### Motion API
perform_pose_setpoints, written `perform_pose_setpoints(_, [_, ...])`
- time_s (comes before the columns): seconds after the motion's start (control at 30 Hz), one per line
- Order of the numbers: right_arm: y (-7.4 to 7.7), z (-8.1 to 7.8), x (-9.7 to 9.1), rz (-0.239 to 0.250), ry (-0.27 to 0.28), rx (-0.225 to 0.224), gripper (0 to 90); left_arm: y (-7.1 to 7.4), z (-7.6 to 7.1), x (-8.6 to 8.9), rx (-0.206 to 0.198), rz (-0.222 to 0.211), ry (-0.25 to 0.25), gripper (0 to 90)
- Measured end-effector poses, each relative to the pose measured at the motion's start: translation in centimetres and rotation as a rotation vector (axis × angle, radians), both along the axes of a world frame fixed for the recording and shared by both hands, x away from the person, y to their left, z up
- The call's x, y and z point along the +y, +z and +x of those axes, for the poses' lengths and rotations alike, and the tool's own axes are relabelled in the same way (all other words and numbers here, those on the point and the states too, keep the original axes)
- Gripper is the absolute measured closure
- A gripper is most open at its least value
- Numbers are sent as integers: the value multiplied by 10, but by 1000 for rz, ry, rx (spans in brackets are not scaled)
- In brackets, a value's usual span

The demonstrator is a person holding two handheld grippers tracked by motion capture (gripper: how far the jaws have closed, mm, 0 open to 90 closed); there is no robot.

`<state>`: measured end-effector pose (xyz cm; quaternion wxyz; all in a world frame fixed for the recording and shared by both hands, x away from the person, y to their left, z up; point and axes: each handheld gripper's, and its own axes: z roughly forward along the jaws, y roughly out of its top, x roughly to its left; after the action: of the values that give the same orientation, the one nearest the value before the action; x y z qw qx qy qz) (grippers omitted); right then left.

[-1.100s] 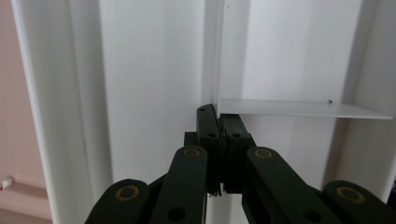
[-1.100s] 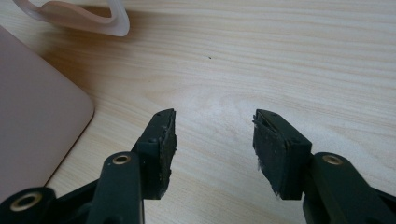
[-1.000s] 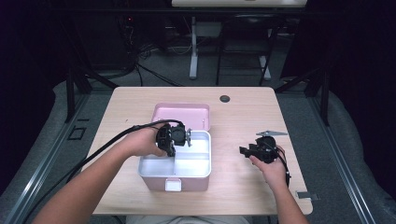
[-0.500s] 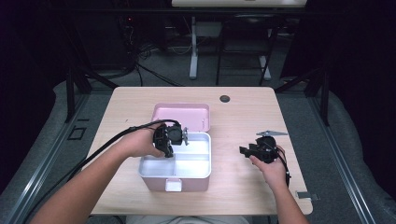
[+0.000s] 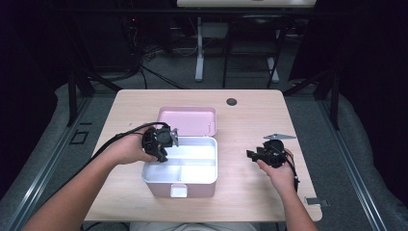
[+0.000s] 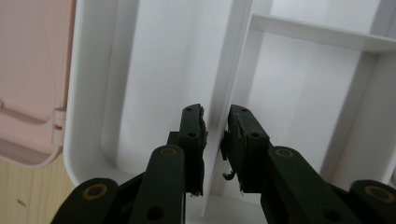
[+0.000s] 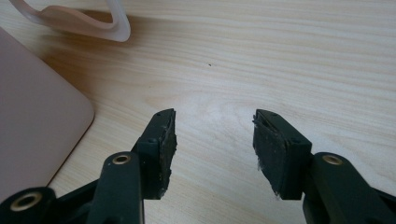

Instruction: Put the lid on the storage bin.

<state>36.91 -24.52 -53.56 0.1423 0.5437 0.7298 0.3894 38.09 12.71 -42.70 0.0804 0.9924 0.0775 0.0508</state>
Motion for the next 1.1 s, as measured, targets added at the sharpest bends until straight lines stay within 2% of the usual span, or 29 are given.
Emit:
perform_pose_setpoints(0.2, [8, 2, 5, -1, 20, -9, 495, -5, -3, 17, 3, -85, 37, 744])
perform_pose_setpoints(0.3, [15, 3, 9, 7, 31, -13, 498, -10, -5, 22, -1, -121, 50, 743])
perform_pose_setpoints(0.37, [19, 5, 11, 10, 35, -19, 507, -13, -6, 25, -1, -167, 69, 744])
perform_pose_setpoints(0.47, [24, 7, 13, 26, 36, -27, 514, -17, -7, 30, -2, -194, 81, 745])
perform_pose_setpoints(0.57, [29, 9, 14, 27, 38, -26, 519, -20, -9, 35, -4, -241, 94, 749])
perform_pose_setpoints(0.7, [35, 12, 16, 25, 44, -33, 519, -21, -8, 38, -1, -265, 106, 733])
perform_pose_setpoints(0.8, [40, 14, 19, 21, 46, -30, 529, -23, -8, 41, 5, -291, 132, 712])
perform_pose_setpoints(0.9, [46, 17, 23, 11, 67, -49, 552, -23, -11, 42, -11, -297, 125, 711])
perform_pose_setpoints(0.93, [49, 18, 25, 14, 71, -49, 557, -23, -11, 42, -14, -294, 115, 724])
perform_pose_setpoints(1.1, [61, 25, 32, 52, 86, -37, 567, -24, -13, 43, -14, -307, 139, 743])
